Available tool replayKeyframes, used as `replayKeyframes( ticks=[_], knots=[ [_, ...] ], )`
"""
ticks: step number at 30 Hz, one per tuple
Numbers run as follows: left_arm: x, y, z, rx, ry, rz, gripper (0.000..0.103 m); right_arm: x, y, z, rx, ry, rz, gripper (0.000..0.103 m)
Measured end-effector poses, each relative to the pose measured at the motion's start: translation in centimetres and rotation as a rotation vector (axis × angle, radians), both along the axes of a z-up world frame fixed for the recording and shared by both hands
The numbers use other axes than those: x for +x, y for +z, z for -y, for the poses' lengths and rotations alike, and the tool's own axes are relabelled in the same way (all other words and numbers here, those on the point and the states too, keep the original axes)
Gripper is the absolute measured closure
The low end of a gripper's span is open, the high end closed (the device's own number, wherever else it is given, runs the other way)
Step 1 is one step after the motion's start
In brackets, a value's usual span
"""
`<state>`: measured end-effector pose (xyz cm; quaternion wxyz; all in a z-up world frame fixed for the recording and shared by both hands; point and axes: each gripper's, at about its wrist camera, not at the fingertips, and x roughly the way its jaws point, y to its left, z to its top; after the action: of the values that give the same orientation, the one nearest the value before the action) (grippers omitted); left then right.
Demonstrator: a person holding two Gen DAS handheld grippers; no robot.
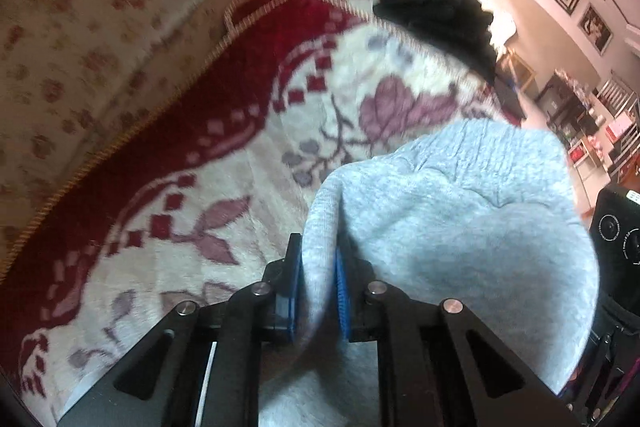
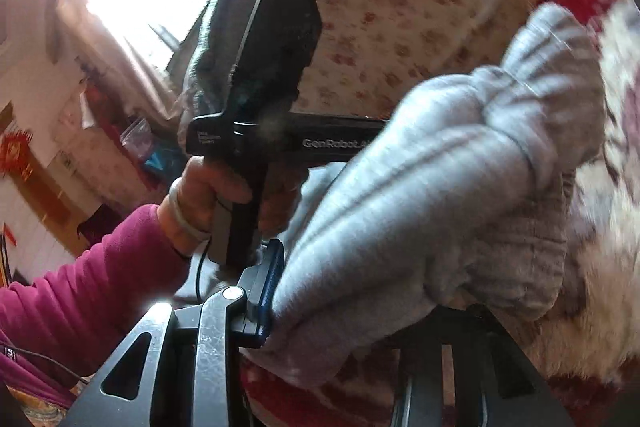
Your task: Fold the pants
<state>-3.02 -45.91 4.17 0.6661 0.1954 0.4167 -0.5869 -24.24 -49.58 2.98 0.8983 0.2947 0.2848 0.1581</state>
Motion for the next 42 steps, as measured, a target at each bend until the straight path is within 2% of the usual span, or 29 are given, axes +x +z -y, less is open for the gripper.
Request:
replayKeyframes(
  ticks=[7,11,14,15,19,21,23,26,28,29,30,31,32,33,34,35,38,42],
  knots=[
    [1.2,6.6,-7.9,-0.134,0.16,0.078,0.092,2.2,5.8,-5.3,-0.154,0.126,0.114,0.063],
    [1.9,9.7,-15.5,-0.21,0.299,0.113,0.096,3.7,8.7,-10.2,-0.248,0.229,0.177,0.063],
    [2.3,10.4,-21.3,-0.237,0.417,0.138,0.096,5.0,10.0,-14.3,-0.307,0.314,0.21,0.063],
    [2.4,10.3,-23.6,-0.24,0.463,0.141,0.103,5.3,10.1,-15.5,-0.325,0.339,0.215,0.063],
    [2.5,8.3,-31.2,-0.233,0.623,0.14,0.103,7.3,9.7,-21.1,-0.396,0.455,0.213,0.063],
    [2.5,6.4,-35.3,-0.228,0.724,0.122,0.103,8.9,9.0,-24.2,-0.424,0.51,0.2,0.063],
    [2.3,3.8,-39.6,-0.208,0.833,0.098,0.103,10.2,7.8,-26.8,-0.431,0.559,0.18,0.063],
    [1.7,0.6,-43.8,-0.159,0.952,0.084,0.103,12.0,5.3,-30.7,-0.422,0.653,0.126,0.063],
    [1.2,-1.2,-46.6,-0.136,1.035,0.065,0.103,13.3,2.4,-33.2,-0.477,0.707,0.052,0.061],
    [0.9,-2.0,-48.0,-0.134,1.077,0.045,0.101,14.0,0.8,-34.0,-0.475,0.722,0.009,0.059],
    [0.3,-2.0,-49.0,-0.139,1.101,0.047,0.094,14.4,-0.4,-34.3,-0.457,0.727,-0.024,0.059],
    [-0.3,-1.8,-49.5,-0.147,1.116,0.059,0.089,14.6,-0.7,-34.2,-0.439,0.724,-0.024,0.053],
    [-1.1,-1.3,-49.8,-0.156,1.116,0.079,0.076,14.4,-0.4,-34.0,-0.413,0.724,-0.008,0.037],
    [-1.7,-0.5,-49.7,-0.162,1.114,0.101,0.059,14.0,0.0,-33.7,-0.384,0.735,0.002,0.027],
    [-2.4,0.2,-49.6,-0.169,1.11,0.128,0.052,13.7,0.6,-33.3,-0.34,0.751,0.007,0.012],
    [-3.2,1.3,-49.3,-0.186,1.102,0.164,0.044,13.2,1.5,-32.8,-0.298,0.757,0.017,0.01],
    [-5.5,4.3,-47.9,-0.232,1.067,0.237,0.039,11.5,3.6,-31.0,-0.267,0.725,0.069,0.01],
    [-7.3,7.3,-45.3,-0.295,0.999,0.273,0.027,10.0,5.9,-25.9,-0.245,0.598,0.114,0.008]
  ],
)
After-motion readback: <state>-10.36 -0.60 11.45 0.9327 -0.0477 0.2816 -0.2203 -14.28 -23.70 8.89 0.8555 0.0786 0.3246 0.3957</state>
